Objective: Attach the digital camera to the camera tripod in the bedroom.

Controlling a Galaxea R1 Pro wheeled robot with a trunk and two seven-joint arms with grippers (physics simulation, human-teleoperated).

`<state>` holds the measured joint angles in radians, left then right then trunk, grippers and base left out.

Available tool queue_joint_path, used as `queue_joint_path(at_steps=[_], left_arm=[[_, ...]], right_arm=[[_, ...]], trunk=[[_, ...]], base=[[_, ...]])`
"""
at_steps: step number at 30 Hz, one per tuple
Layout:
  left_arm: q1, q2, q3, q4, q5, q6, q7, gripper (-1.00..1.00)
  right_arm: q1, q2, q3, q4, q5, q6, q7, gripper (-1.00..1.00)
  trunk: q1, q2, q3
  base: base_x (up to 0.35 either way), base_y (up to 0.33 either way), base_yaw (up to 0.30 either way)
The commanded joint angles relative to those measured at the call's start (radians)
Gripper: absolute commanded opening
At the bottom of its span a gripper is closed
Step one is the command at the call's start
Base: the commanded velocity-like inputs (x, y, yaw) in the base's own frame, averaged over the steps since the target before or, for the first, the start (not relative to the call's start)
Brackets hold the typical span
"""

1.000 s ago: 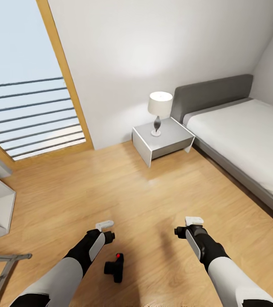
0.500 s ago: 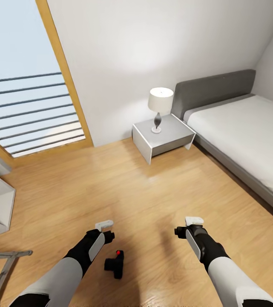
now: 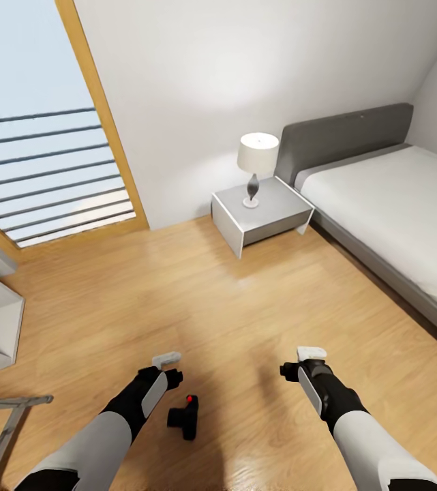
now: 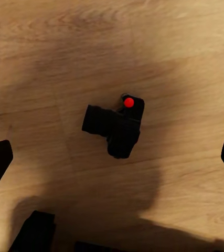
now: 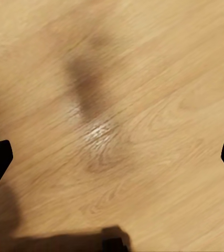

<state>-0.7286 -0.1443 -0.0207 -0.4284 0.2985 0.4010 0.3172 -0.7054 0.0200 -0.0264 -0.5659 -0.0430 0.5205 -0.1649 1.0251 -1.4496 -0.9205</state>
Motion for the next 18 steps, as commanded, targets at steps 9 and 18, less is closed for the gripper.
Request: queue_joint_path(at_steps=[9,18], left_arm=[[0.0,0.0,-0.002,-0.002,0.008,0.004,0.007,1.0],[0.0,-0.001,-0.003,-0.001,0.009,0.006,0.001,1.0]], right_arm=[[0.0,0.002,-0.002,-0.002,-0.005,0.004,-0.005,1.0],[0.0,0.004,0.0,-0.002,-0.006,0.004,-0.005,1.0]], trunk=[[0.0,0.0,-0.015],[0.0,0.0,-0.03]], base=[[0.0,0.0,0.0],[0.0,0.0,0.0]])
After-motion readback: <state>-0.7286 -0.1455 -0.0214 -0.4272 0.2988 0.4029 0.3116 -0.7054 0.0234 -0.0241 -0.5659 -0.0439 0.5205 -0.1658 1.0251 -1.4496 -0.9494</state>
